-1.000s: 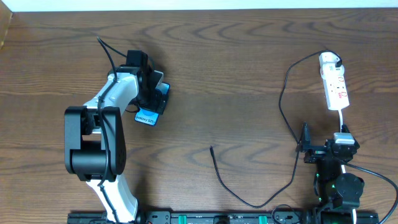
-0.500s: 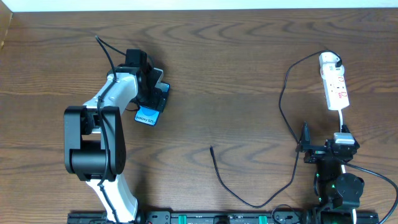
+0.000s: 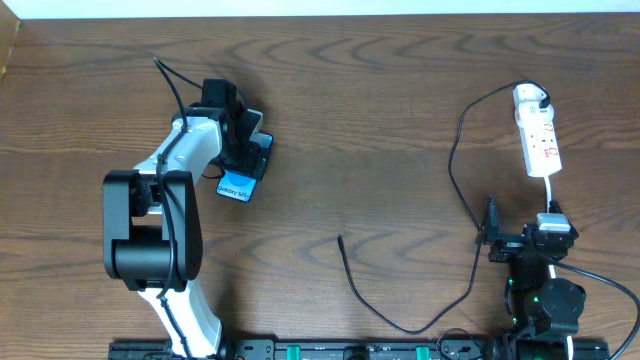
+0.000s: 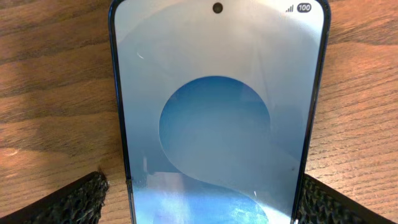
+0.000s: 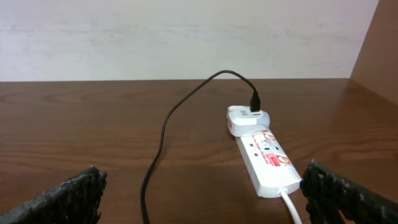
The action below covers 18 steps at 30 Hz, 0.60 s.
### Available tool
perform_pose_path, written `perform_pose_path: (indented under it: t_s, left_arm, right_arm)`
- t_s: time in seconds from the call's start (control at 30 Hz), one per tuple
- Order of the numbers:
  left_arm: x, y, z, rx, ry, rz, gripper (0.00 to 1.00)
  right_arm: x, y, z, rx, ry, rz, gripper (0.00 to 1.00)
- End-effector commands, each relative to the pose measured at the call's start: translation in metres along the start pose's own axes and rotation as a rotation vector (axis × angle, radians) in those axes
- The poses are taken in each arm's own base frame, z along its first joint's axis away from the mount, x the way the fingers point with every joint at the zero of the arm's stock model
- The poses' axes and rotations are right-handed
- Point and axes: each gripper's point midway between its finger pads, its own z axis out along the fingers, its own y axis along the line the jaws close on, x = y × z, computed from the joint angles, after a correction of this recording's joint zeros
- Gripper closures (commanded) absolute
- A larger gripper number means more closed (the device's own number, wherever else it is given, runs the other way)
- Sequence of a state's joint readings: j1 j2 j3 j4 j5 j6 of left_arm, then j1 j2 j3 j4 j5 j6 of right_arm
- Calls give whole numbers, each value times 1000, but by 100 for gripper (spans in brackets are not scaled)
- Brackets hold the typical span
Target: Plug charger to phone and switch on socket
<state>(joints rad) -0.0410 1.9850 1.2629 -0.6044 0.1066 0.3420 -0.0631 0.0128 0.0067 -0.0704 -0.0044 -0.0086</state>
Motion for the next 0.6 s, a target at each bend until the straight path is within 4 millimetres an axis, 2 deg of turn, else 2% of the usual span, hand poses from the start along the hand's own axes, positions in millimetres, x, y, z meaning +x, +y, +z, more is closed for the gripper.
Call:
perform_pose_path:
  t_s: [0.0,0.57]
  left_arm:
    - [45,-6,34,20,170,21,5]
    - [48,-6,35,28,208,24,5]
  right_arm:
    - [2,2,0,-7,5,-8,1]
    - [2,2,0,-7,5,-8,1]
